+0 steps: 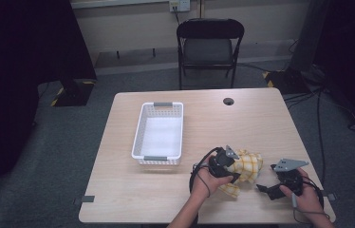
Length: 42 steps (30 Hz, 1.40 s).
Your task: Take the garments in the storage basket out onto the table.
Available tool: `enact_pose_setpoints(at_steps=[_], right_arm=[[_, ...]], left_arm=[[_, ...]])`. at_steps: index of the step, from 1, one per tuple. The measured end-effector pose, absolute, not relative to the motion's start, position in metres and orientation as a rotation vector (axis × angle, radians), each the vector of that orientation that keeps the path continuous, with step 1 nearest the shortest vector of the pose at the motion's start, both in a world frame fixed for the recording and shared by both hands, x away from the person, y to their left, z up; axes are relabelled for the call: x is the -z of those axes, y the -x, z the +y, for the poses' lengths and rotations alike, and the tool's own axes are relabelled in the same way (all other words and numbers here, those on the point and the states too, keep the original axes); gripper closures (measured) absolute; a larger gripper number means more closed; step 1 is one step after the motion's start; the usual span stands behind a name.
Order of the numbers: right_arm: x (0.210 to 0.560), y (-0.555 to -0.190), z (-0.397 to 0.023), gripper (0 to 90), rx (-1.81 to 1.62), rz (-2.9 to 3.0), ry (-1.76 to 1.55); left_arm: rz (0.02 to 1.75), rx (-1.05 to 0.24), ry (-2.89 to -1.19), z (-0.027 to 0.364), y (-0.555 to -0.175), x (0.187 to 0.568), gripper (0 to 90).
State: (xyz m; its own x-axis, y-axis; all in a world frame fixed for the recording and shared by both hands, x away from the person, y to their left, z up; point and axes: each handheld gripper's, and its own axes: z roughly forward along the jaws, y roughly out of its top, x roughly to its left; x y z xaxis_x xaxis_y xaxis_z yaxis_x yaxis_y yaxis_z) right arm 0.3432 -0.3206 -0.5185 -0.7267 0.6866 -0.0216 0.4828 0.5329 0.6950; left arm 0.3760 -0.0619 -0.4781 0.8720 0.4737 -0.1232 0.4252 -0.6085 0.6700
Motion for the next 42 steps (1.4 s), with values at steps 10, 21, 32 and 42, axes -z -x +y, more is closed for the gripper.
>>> enact_pose_setpoints(at_steps=[10,21,32,42], right_arm=[[0.518,-0.343,-0.321,0.0,-0.991,2.482,-0.975],[0.518,-0.343,-0.321,0.0,-0.991,2.482,-0.974],[0.518,-0.343,-0.321,0.0,-0.991,2.482,-0.974],[0.518,-0.343,-0.321,0.0,-0.992,2.482,-0.974]], left_arm=[[0.632,-0.120,-2.329,-0.063,-0.374,0.478,43.7],[0.662,-0.116,-2.323,-0.061,-0.375,0.480,15.9],[0.649,-0.067,-2.310,-0.056,-0.373,0.473,6.7],[0.625,-0.024,-2.260,-0.050,-0.372,0.463,4.6]])
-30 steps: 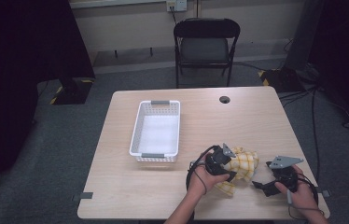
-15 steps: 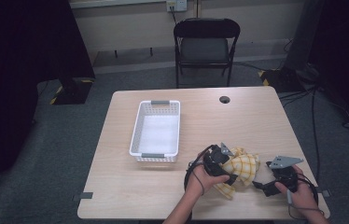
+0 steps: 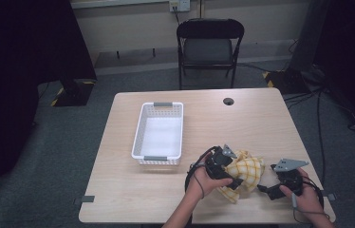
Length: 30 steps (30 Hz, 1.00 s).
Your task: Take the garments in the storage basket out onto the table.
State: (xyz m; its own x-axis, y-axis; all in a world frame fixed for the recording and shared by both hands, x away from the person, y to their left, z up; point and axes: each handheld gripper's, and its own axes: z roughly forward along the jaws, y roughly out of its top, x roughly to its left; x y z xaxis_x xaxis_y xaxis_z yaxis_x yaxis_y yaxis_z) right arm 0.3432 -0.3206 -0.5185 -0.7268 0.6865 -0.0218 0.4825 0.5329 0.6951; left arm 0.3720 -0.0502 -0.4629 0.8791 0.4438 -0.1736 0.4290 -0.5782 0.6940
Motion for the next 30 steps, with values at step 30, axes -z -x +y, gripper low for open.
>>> enact_pose_setpoints(at_steps=[30], right_arm=[[0.518,-0.343,-0.321,0.0,-0.992,2.482,-0.975]], left_arm=[[0.631,-0.031,-2.176,-0.016,-0.365,0.446,2.8]])
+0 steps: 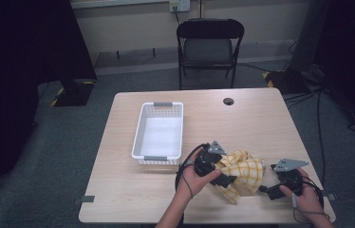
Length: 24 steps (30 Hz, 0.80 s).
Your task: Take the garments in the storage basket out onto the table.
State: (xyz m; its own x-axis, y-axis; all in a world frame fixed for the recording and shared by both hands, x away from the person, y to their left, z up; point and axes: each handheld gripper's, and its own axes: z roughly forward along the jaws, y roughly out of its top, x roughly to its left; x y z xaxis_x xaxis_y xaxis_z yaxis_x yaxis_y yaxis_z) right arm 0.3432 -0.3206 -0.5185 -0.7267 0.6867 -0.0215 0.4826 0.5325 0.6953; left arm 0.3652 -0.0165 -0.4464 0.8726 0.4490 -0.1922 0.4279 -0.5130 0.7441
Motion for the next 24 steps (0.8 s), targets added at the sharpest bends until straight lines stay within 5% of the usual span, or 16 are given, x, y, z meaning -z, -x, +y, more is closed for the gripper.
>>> enact_pose_setpoints(at_steps=[24], right_arm=[[0.519,-0.343,-0.321,0.0,-0.992,2.481,-0.975]], left_arm=[[0.668,-0.053,-2.158,0.009,-0.354,0.455,2.8]])
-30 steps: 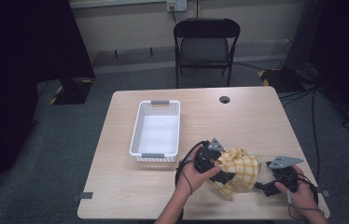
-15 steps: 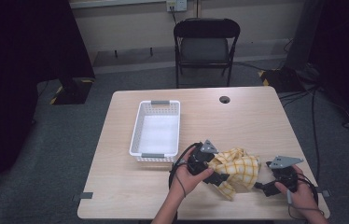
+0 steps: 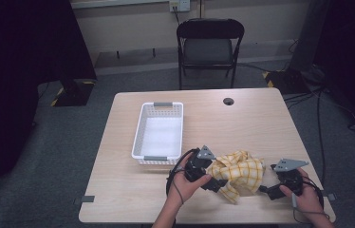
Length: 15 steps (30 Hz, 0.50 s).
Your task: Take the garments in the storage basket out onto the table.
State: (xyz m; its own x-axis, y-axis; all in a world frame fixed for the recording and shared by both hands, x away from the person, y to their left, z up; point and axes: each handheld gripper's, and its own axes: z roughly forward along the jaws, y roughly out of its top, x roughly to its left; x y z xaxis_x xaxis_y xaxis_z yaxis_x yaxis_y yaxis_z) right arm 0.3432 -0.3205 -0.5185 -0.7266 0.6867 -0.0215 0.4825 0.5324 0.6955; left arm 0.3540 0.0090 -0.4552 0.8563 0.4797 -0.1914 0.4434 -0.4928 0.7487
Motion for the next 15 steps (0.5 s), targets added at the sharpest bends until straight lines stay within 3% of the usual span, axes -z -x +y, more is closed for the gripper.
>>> enact_pose_setpoints(at_steps=[15], right_arm=[[0.519,-0.343,-0.321,0.0,-0.992,2.482,-0.975]], left_arm=[[0.697,-0.067,-2.140,0.026,-0.349,0.461,2.8]])
